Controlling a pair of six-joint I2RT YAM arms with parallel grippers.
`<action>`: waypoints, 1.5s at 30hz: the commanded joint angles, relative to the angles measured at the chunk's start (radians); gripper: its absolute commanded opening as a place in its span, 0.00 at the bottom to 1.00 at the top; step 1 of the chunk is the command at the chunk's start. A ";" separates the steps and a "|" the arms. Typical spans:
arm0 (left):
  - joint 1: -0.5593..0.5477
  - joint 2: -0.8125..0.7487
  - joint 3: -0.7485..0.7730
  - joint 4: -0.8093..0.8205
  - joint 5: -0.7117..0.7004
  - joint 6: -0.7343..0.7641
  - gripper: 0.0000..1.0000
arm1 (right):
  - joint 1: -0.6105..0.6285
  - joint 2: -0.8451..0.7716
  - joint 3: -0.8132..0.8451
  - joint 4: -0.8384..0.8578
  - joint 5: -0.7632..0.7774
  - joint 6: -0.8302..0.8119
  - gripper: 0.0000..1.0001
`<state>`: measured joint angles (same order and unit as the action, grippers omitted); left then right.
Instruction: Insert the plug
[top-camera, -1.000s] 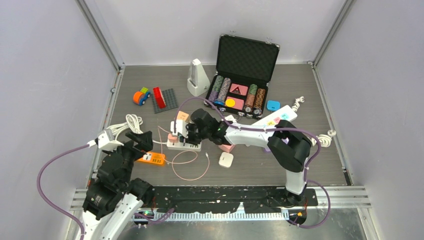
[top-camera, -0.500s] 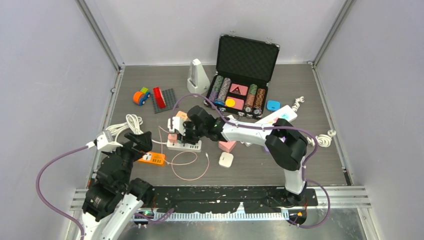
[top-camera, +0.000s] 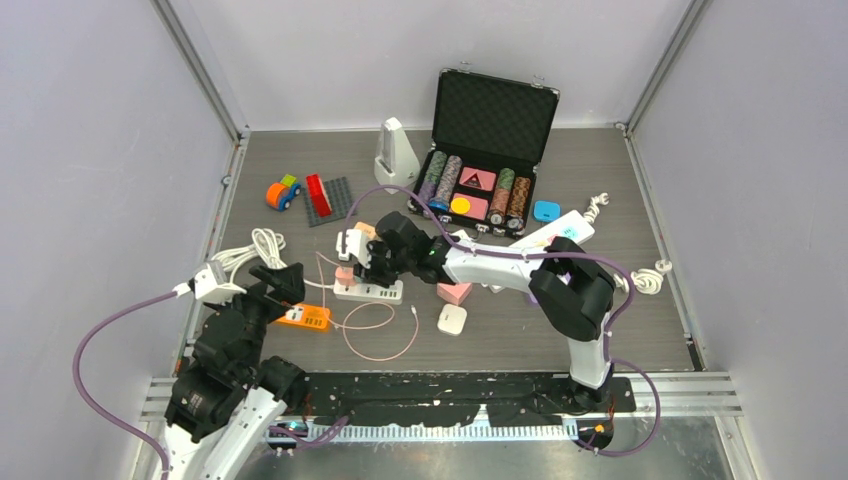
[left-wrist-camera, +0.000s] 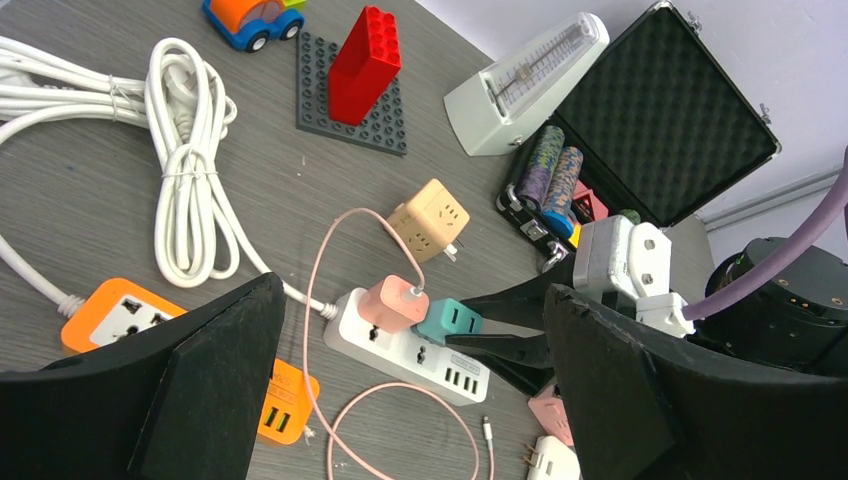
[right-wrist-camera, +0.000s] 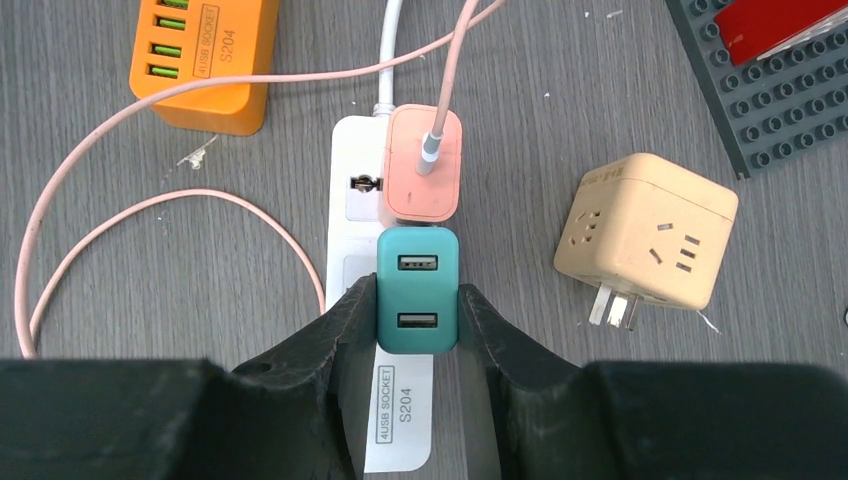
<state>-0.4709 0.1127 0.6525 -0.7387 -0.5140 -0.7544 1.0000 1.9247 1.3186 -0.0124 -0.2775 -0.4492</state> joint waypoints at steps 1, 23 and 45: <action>0.003 0.003 -0.008 0.020 -0.016 -0.006 1.00 | -0.004 -0.014 0.033 -0.121 -0.020 0.024 0.05; 0.003 0.012 -0.016 0.027 -0.005 -0.019 0.99 | -0.004 -0.029 0.017 -0.166 0.021 0.018 0.05; 0.003 0.014 -0.014 0.028 0.000 -0.024 1.00 | -0.008 0.028 -0.033 -0.141 -0.007 0.063 0.05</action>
<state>-0.4709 0.1200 0.6384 -0.7380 -0.5117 -0.7776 0.9966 1.9228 1.3323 -0.1486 -0.2790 -0.4294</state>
